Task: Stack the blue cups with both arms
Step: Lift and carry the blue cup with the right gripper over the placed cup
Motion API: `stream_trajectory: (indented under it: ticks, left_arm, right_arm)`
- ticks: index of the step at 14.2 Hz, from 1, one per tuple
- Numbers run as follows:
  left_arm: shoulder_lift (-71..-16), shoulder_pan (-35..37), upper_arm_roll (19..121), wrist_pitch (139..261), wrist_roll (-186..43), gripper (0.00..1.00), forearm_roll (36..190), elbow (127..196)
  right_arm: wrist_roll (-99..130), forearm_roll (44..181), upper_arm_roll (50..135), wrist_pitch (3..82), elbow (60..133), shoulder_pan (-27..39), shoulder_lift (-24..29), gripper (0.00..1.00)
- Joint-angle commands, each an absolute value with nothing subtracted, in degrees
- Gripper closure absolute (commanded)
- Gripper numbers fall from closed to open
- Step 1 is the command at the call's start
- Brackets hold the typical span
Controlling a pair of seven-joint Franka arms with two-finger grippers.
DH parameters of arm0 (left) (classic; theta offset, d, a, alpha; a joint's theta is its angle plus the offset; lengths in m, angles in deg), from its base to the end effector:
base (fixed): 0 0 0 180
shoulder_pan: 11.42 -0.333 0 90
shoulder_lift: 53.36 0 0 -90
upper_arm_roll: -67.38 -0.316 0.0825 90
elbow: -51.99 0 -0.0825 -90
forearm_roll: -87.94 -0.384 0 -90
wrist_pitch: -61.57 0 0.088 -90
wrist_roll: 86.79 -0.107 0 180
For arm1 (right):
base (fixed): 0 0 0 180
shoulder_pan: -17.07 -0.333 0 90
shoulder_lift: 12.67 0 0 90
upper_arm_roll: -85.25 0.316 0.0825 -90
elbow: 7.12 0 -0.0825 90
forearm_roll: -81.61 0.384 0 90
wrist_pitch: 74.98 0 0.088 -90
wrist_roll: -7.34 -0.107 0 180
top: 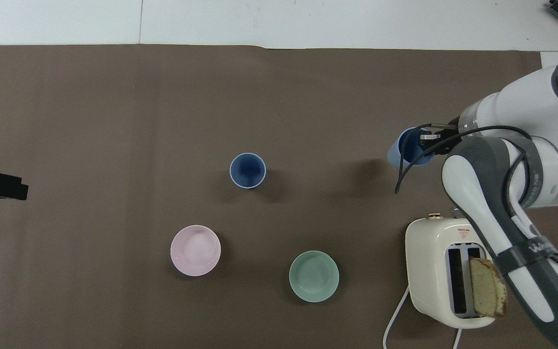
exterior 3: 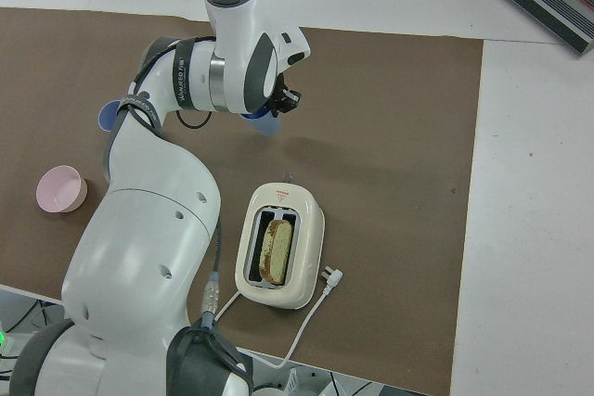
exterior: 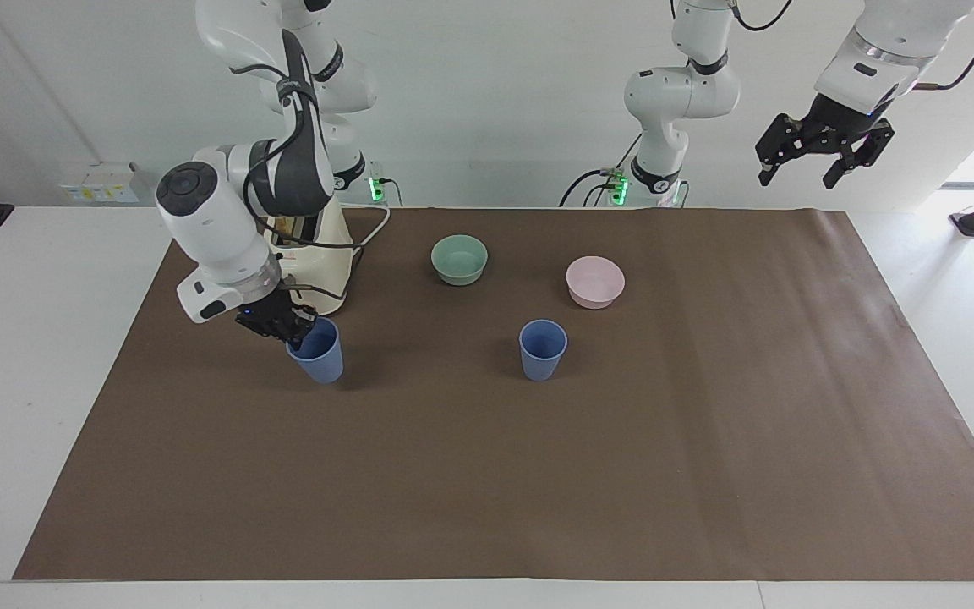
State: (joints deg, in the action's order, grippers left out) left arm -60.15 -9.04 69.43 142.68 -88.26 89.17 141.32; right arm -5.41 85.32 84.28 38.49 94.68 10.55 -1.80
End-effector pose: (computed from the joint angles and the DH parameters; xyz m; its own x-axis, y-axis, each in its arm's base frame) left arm 0.4981 -0.0425 0.6790 0.9941 -0.1057 -0.0246 -0.1053 -0.9943 0.0177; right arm 0.6129 0.0642 0.4503 0.9887 -0.1502 0.0005 -0.1499 -0.9870 -0.0581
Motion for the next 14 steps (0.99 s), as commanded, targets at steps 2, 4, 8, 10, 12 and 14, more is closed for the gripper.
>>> stream_trajectory:
  ticks: [2,4,8,10,12,14]
  left_arm:
    - [-61.18,-9.57,69.58,142.08,-88.2,0.0,89.61,142.08]
    - [-61.18,-9.57,69.58,142.08,-88.2,0.0,89.61,142.08]
    - [-61.18,-9.49,69.58,142.08,-88.2,0.0,89.61,142.08]
    - [-61.18,-9.57,69.58,142.08,-88.2,0.0,89.61,142.08]
    - [-61.18,-9.57,69.58,142.08,-88.2,0.0,89.61,142.08]
    - [-61.18,-9.57,69.58,142.08,-88.2,0.0,89.61,142.08]
  right_arm:
    - [-7.16,86.27,84.9,30.34,87.03,6.62,-1.6,1.0]
    - [-9.95,86.44,84.9,27.52,84.12,3.29,-1.68,1.0]
    - [-24.54,88.29,85.51,27.24,79.9,-3.92,-0.9,1.0]
    - [-25.0,88.38,85.69,27.42,77.97,-6.65,-0.11,1.0]
    - [-25.0,88.38,85.69,27.68,76.64,-8.76,0.16,1.0]
    - [-25.0,88.64,85.78,28.56,76.55,-10.52,0.25,1.0]
